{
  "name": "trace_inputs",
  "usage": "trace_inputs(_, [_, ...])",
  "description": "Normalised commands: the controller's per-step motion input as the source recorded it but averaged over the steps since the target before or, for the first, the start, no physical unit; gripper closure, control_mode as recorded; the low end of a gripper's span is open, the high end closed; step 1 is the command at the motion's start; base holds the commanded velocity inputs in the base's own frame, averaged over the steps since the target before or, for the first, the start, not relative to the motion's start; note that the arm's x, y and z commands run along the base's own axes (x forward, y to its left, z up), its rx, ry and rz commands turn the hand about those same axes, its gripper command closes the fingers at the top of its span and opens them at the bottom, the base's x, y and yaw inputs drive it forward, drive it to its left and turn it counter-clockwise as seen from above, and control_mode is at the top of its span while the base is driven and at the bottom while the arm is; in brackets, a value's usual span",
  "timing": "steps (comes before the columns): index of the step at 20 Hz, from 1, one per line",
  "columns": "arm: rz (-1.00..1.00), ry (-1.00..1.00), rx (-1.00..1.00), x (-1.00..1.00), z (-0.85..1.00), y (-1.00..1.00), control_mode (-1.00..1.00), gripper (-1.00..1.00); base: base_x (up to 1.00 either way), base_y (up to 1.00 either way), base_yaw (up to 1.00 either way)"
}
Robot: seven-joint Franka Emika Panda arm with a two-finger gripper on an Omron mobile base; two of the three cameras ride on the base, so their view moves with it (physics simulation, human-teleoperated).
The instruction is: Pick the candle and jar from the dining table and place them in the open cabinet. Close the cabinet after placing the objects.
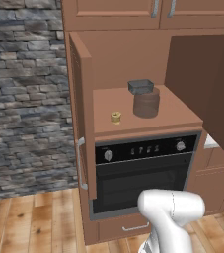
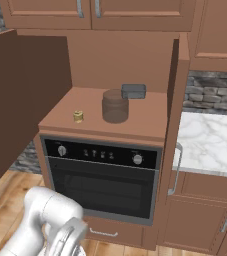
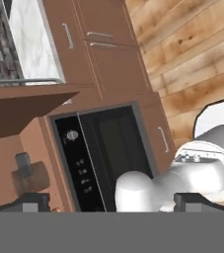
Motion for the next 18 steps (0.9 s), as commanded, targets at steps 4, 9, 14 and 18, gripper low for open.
trace_inputs(4, [0.00, -0.23, 0.15, 0.45, -0.17, -0.13, -1.00, -1.00, 0.00, 0.00, 0.00])
trace_inputs(9, [0.00, -0.23, 0.14, 0.43, -0.18, -0.28, -1.00, -1.00, 0.00, 0.00, 0.00])
trace_inputs(14, [0.00, -0.19, 0.16, 0.60, -0.21, -0.37, -1.00, -1.00, 0.00, 0.00, 0.00])
trace_inputs(18, [0.02, -0.20, 0.15, 0.62, -0.24, -0.47, -1.00, -1.00, 0.00, 0.00, 0.00])
